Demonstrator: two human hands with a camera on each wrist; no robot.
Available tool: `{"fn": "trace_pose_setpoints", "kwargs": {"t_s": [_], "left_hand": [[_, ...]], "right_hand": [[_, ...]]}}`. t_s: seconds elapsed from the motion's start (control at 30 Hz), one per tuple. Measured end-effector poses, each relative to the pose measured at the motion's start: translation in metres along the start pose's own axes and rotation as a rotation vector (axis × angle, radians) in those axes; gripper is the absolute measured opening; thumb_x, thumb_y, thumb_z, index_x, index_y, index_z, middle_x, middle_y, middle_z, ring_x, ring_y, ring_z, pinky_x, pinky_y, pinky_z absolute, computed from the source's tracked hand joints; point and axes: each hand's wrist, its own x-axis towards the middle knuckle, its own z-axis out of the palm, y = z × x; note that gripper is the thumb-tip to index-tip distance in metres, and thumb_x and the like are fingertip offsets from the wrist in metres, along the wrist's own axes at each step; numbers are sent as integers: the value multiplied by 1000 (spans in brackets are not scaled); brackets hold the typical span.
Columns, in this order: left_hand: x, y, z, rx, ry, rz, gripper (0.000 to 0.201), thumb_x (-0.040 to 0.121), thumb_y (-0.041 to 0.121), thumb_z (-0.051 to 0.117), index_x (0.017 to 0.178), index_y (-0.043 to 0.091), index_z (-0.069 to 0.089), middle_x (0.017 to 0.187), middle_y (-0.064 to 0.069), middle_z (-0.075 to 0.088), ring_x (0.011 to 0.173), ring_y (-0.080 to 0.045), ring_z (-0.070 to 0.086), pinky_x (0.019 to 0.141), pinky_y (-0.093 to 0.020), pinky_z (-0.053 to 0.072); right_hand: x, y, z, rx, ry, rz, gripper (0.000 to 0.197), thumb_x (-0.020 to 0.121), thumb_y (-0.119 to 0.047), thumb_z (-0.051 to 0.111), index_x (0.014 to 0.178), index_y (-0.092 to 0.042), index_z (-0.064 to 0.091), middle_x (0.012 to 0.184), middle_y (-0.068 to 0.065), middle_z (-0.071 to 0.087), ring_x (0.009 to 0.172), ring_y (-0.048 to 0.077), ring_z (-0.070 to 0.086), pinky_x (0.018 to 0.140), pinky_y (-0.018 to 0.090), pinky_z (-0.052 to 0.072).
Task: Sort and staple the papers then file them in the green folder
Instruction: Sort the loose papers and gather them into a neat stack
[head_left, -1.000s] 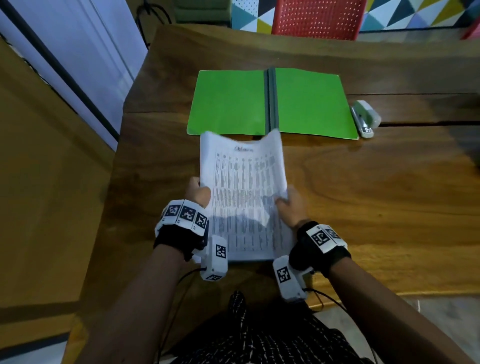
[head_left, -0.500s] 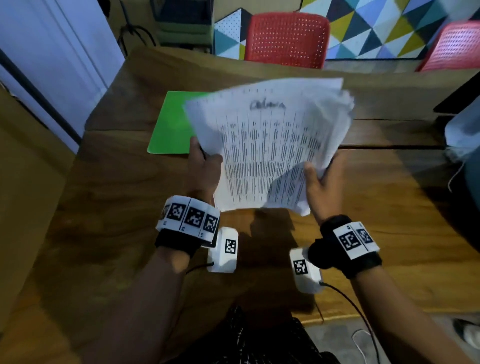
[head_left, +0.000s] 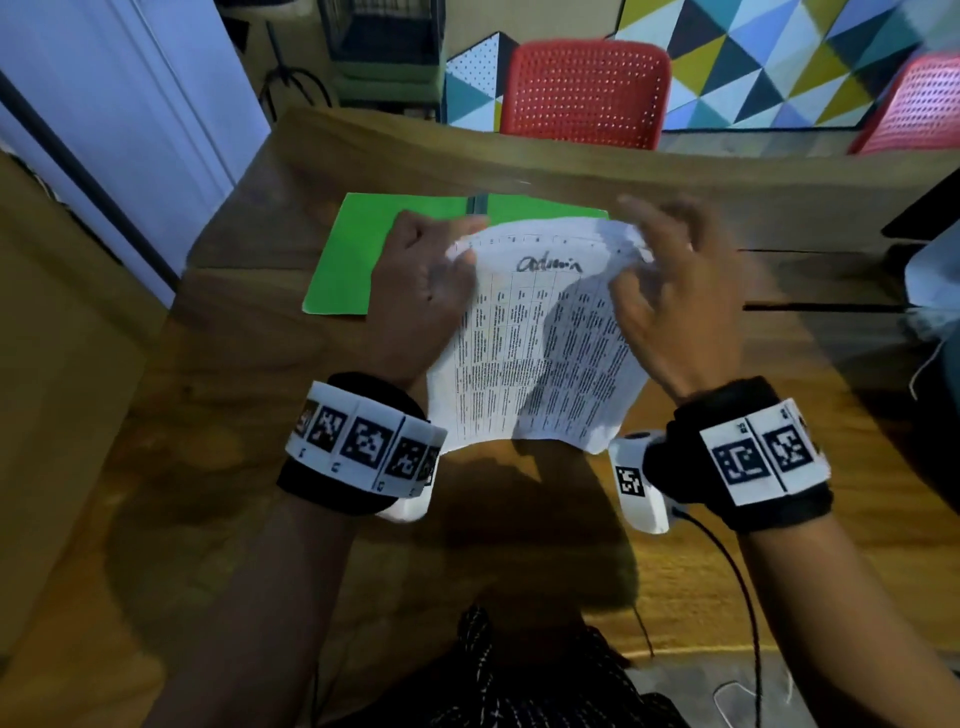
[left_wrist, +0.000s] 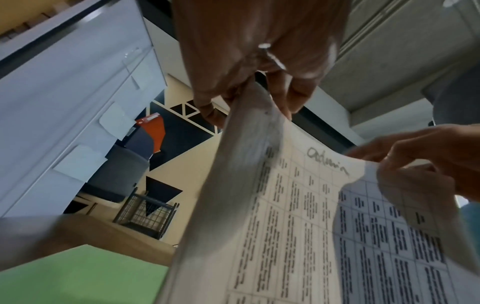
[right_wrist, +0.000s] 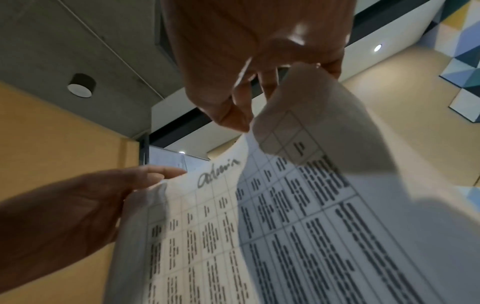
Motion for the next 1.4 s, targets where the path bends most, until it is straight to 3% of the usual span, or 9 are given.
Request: {"fn": "trace_pose_setpoints", "kwargs": {"t_s": [0.2, 0.43, 0.67, 0.77, 0.87, 0.97, 1.1, 1.2, 1.4], "left_hand": [[-5, -7, -1, 79, -21, 107, 43, 86, 15, 43, 122, 0, 59, 83, -18, 50, 75, -20, 49, 65, -14, 37], [-2, -12, 8, 259, -11, 173, 37, 83, 18, 56, 114, 2, 66, 94, -29, 59, 80, -20, 49, 69, -22, 42], [-13, -16, 7, -332, 90, -270, 35, 87, 3, 54, 113, 14, 34, 89, 0, 55, 66, 8, 56, 62, -1, 44], [-13, -15, 21, -504, 21, -506, 37, 94, 0, 45, 129, 11, 38, 103, -4, 57, 78, 2, 57, 62, -4, 50], [-1, -10, 19, -487, 176, -457, 28, 89, 10, 54, 116, 2, 57, 100, -4, 59, 88, -14, 59, 72, -14, 49], [6, -7, 3, -577, 194, -367, 30, 69, 39, 59, 94, 23, 56, 91, 1, 62, 93, -17, 59, 79, -29, 49], [0, -16, -2, -467, 134, -264, 42, 65, 43, 59, 97, 23, 41, 89, 7, 49, 79, 5, 55, 72, -13, 47], [-6, -20, 2, -339, 61, -197, 31, 76, 38, 54, 106, 32, 50, 101, 2, 51, 95, -16, 54, 84, -41, 50], [-2, -26, -2, -97, 98, -61, 39, 88, 19, 45, 117, 0, 63, 88, -21, 64, 81, -14, 52, 74, -1, 36]], "right_hand": [[-16, 9, -7, -144, -35, 152, 44, 82, -31, 37, 120, -19, 57, 120, 9, 57, 109, 28, 48, 85, 34, 22], [-14, -10, -2, -391, -209, 55, 53, 82, -20, 45, 134, -31, 42, 124, 6, 56, 116, 35, 45, 103, 64, 18], [-26, 18, 1, 465, 101, 435, 49, 82, 0, 51, 130, -9, 44, 112, -1, 51, 95, 7, 48, 82, 20, 45], [-26, 14, 16, 791, 74, 667, 47, 81, 14, 42, 125, -3, 43, 124, 12, 55, 109, 19, 53, 95, 35, 47], [-16, 4, 14, 817, 132, 627, 38, 81, 6, 40, 113, -8, 53, 113, 12, 60, 105, 23, 56, 94, 44, 48], [-7, 1, 5, 956, 230, 575, 38, 77, 12, 38, 109, -6, 49, 106, 11, 57, 93, 18, 56, 71, 21, 52], [-11, 0, 8, 918, 242, 494, 58, 72, 20, 34, 97, -32, 39, 99, 0, 45, 75, 3, 48, 57, 10, 44], [-18, 0, 19, 661, 75, 391, 70, 75, 19, 36, 108, -43, 38, 111, 5, 48, 79, 5, 49, 55, 7, 44], [-13, 3, 25, 358, 25, 257, 53, 82, 6, 41, 128, -16, 53, 114, 5, 37, 88, 16, 47, 78, 26, 49]]}}
